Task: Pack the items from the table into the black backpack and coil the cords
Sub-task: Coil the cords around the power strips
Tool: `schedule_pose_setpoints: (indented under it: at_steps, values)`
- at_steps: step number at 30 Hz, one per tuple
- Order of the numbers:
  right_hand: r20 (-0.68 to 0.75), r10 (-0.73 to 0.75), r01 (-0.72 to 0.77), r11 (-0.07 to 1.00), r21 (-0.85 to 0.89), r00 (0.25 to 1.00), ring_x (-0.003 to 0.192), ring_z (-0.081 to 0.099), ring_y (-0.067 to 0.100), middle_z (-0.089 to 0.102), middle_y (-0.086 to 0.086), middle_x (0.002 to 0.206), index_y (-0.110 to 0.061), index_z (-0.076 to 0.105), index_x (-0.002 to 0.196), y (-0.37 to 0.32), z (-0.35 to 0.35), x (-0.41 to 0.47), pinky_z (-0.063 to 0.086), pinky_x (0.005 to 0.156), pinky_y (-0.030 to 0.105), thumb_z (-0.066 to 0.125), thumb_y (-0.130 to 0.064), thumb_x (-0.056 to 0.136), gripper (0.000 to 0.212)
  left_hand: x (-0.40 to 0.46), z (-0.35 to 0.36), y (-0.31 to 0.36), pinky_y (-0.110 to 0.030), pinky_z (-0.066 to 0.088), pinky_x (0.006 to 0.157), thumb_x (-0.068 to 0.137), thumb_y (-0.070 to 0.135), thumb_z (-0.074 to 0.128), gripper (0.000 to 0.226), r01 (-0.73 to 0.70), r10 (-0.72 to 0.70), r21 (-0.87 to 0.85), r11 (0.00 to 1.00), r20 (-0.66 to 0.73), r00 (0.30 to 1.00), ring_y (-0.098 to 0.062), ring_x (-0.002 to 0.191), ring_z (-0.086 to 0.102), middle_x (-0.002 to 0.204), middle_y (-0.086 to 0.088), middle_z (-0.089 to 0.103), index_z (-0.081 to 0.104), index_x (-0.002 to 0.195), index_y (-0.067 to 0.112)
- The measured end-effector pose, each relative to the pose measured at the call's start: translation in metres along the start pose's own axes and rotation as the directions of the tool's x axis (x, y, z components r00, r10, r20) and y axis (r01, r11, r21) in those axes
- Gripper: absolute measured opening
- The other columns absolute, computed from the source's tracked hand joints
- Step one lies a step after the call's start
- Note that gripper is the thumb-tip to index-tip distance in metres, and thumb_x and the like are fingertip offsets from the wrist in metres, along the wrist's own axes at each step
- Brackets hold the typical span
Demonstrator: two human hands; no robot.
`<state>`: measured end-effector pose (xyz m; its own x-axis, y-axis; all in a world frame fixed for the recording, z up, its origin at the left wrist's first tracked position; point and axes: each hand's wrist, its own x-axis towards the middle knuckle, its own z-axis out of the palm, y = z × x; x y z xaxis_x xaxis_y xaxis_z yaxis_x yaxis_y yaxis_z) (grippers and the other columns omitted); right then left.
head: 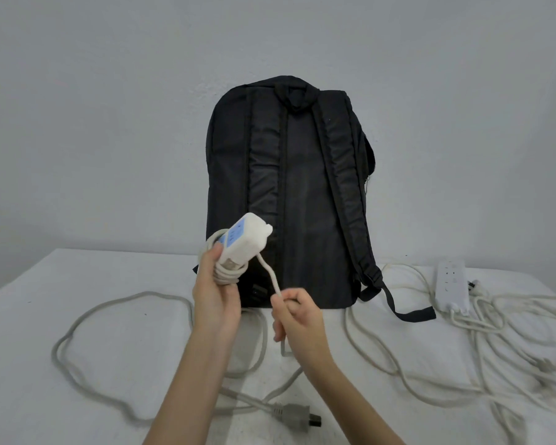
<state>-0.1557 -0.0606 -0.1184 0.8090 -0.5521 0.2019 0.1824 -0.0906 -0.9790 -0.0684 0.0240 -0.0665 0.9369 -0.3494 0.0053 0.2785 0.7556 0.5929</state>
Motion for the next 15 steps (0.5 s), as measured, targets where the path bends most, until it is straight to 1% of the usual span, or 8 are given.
schedule_pose_setpoints:
  at_steps: [2, 5, 7, 8, 10, 12, 14, 15]
  values:
    - [0.007, 0.017, -0.017, 0.997, -0.074, 1.000, 0.043, 0.047, 0.011, 0.049, 0.000, 0.046, -0.011, 0.050, 0.081, 0.008, 0.003, -0.007, 0.042, 0.051, 0.023, 0.058, -0.014, 0.092, 0.013, 0.003, -0.004, 0.002, -0.017, 0.047, 0.076, 0.093, 0.018, 0.049, 0.014, -0.015, 0.015, 0.003, 1.000, -0.037, 0.999, -0.006, 0.080, 0.061, 0.085, 0.003, 0.065, 0.063, 0.095, 0.014]
    - [0.045, 0.104, -0.089, 0.960, -0.266, 0.994, 0.047, 0.043, 0.011, 0.042, -0.004, 0.048, -0.015, 0.047, 0.073, 0.007, 0.005, -0.007, 0.044, 0.055, 0.033, 0.058, -0.024, 0.092, 0.024, 0.005, -0.007, -0.002, -0.016, 0.051, 0.074, 0.090, 0.014, 0.056, 0.019, -0.086, 0.088, 0.024, 0.996, -0.125, 0.988, -0.008, 0.085, 0.063, 0.093, 0.001, 0.065, 0.060, 0.108, 0.009]
    - [0.079, 0.069, -0.027, 0.894, -0.446, 0.994, 0.048, 0.036, 0.007, 0.039, -0.008, 0.045, -0.018, 0.046, 0.071, -0.003, 0.002, -0.008, 0.039, 0.054, 0.031, 0.054, -0.030, 0.093, 0.026, 0.005, -0.007, -0.009, -0.016, 0.052, 0.069, 0.084, 0.010, 0.066, 0.035, -0.190, 0.212, 0.122, 0.974, -0.209, 0.955, -0.008, 0.085, 0.064, 0.098, 0.000, 0.063, 0.050, 0.115, 0.005]
    - [0.117, 0.014, 0.052, 0.843, -0.536, 0.993, 0.047, 0.036, 0.009, 0.041, -0.009, 0.045, -0.018, 0.046, 0.073, -0.010, 0.000, -0.009, 0.034, 0.053, 0.024, 0.052, -0.032, 0.093, 0.025, 0.004, -0.008, -0.012, -0.014, 0.051, 0.068, 0.081, 0.009, 0.071, 0.043, -0.257, 0.311, 0.241, 0.936, -0.220, 0.925, -0.007, 0.086, 0.063, 0.100, 0.002, 0.060, 0.044, 0.114, 0.006]
    - [0.219, -0.100, 0.225, 0.697, -0.681, 0.971, 0.048, 0.038, 0.011, 0.041, -0.008, 0.048, -0.016, 0.050, 0.078, -0.025, -0.003, -0.011, 0.029, 0.050, 0.018, 0.053, -0.032, 0.092, 0.021, 0.001, -0.010, -0.021, -0.012, 0.049, 0.072, 0.075, 0.011, 0.078, 0.058, -0.381, 0.488, 0.503, 0.776, -0.097, 0.867, -0.003, 0.092, 0.060, 0.105, 0.008, 0.053, 0.036, 0.114, 0.013]
    - [0.295, -0.127, 0.313, 0.572, -0.758, 0.947, 0.051, 0.039, 0.011, 0.042, -0.010, 0.055, -0.012, 0.053, 0.080, -0.039, -0.007, -0.009, 0.030, 0.051, 0.017, 0.056, -0.029, 0.090, 0.020, -0.003, -0.014, -0.030, -0.015, 0.050, 0.077, 0.070, 0.011, 0.081, 0.065, -0.478, 0.562, 0.615, 0.627, 0.068, 0.825, -0.001, 0.097, 0.059, 0.109, 0.014, 0.050, 0.035, 0.114, 0.024]
    - [0.333, -0.025, 0.292, 0.544, -0.787, 0.943, 0.053, 0.046, 0.009, 0.047, -0.009, 0.059, -0.016, 0.052, 0.076, -0.050, -0.013, -0.005, 0.033, 0.052, 0.012, 0.060, -0.029, 0.087, 0.019, -0.004, -0.015, -0.033, -0.023, 0.051, 0.083, 0.067, 0.012, 0.081, 0.070, -0.549, 0.592, 0.637, 0.541, 0.174, 0.787, -0.007, 0.105, 0.059, 0.114, 0.016, 0.051, 0.033, 0.111, 0.036]
    - [0.341, 0.083, 0.231, 0.585, -0.777, 0.936, 0.050, 0.049, 0.006, 0.050, -0.010, 0.058, -0.019, 0.050, 0.074, -0.054, -0.017, -0.004, 0.036, 0.051, 0.011, 0.063, -0.029, 0.085, 0.020, -0.004, -0.015, -0.033, -0.025, 0.051, 0.085, 0.066, 0.014, 0.080, 0.070, -0.572, 0.603, 0.638, 0.516, 0.204, 0.771, -0.010, 0.107, 0.059, 0.115, 0.017, 0.052, 0.032, 0.110, 0.038]
